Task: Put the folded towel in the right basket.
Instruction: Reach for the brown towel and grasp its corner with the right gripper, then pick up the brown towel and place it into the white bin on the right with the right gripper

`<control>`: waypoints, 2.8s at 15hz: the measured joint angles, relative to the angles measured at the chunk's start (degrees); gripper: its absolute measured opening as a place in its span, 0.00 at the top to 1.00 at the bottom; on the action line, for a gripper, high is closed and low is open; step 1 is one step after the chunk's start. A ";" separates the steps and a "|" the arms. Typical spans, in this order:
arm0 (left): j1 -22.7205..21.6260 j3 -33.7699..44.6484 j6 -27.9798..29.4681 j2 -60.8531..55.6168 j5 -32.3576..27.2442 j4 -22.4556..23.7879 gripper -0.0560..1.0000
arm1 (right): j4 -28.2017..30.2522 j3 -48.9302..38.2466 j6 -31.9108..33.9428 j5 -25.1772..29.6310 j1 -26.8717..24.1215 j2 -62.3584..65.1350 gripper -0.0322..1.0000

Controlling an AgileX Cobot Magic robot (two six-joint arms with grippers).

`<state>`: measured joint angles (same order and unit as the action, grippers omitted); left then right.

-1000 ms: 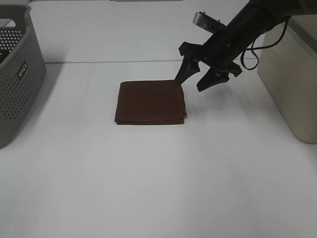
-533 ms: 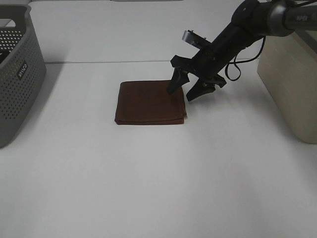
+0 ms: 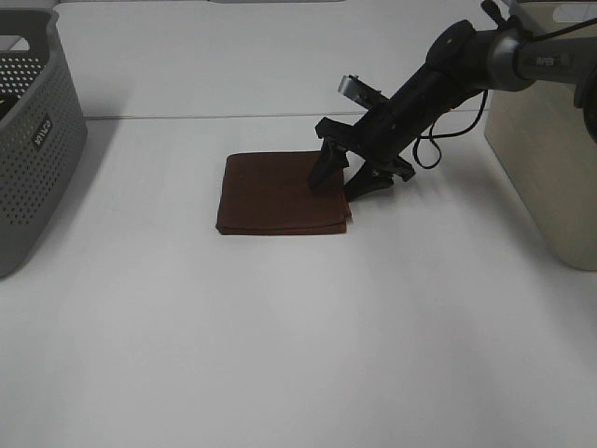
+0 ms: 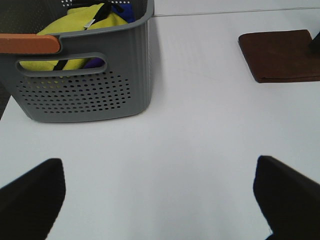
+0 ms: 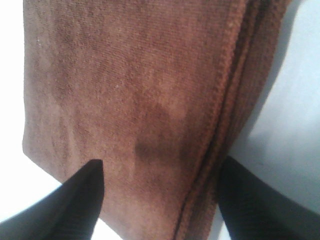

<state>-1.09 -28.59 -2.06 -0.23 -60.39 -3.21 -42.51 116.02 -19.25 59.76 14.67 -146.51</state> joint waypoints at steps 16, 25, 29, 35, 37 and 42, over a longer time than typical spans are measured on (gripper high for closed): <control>0.00 0.00 0.00 0.00 0.00 0.00 0.03 | 1.15 1.38 -1.83 0.46 0.00 15.30 0.91; 0.00 0.00 0.00 0.00 0.00 0.00 0.03 | 20.00 1.38 5.39 6.53 -6.65 40.22 0.91; 0.00 0.00 0.00 0.00 0.00 0.00 0.03 | 20.57 1.38 6.42 10.14 -17.53 43.32 0.91; 0.00 0.00 0.00 0.00 0.00 0.00 0.03 | 23.03 1.38 7.96 10.20 -26.41 39.19 0.91; 0.00 0.00 0.00 0.00 0.00 0.00 0.03 | 29.97 1.38 10.43 10.20 -26.41 35.58 0.91; 0.00 0.00 0.00 0.00 0.00 0.00 0.03 | 37.87 1.38 14.15 10.08 -26.41 25.61 0.91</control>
<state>-1.09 -28.59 -2.06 -0.23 -60.39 -3.21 -4.64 117.40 -5.10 69.84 -11.75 -120.89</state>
